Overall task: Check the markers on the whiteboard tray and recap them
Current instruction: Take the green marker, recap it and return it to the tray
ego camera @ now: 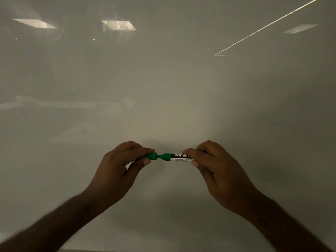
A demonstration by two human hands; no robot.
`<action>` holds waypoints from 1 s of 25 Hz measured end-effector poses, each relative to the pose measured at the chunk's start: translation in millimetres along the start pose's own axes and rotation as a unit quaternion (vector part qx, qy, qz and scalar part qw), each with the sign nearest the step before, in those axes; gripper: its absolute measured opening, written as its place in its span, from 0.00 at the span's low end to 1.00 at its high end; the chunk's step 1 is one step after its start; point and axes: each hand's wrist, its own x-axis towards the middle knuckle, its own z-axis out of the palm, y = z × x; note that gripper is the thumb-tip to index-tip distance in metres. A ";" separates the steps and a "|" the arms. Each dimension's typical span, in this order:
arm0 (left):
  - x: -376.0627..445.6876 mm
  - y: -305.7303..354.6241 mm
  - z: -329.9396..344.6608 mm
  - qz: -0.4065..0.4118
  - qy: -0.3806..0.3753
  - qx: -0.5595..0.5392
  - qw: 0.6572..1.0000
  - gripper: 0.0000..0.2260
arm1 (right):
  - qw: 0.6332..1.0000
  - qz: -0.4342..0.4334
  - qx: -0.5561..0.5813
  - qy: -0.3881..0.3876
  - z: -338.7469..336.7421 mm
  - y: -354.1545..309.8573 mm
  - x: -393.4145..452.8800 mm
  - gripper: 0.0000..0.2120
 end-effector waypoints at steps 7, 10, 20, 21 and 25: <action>1.8 14.8 -0.4 -0.016 -0.049 -0.010 0.999 0.08 | 0.998 0.001 0.059 -0.005 -0.6 -3.1 1.5 0.13; 1.0 20.5 3.0 -0.026 -0.046 -0.017 0.998 0.07 | 0.998 0.006 0.066 0.003 -0.7 -4.6 1.8 0.12; 3.6 19.6 11.8 -0.031 -0.038 0.000 0.999 0.07 | 0.999 0.008 0.046 0.024 10.4 -2.6 3.9 0.10; 2.8 16.6 13.7 -0.034 -0.042 0.000 0.999 0.07 | 0.998 0.013 0.050 0.019 13.3 0.0 3.3 0.11; -7.3 -2.2 26.0 -0.058 -0.071 0.004 0.996 0.07 | 0.995 0.048 0.090 -0.005 35.2 12.2 -6.9 0.13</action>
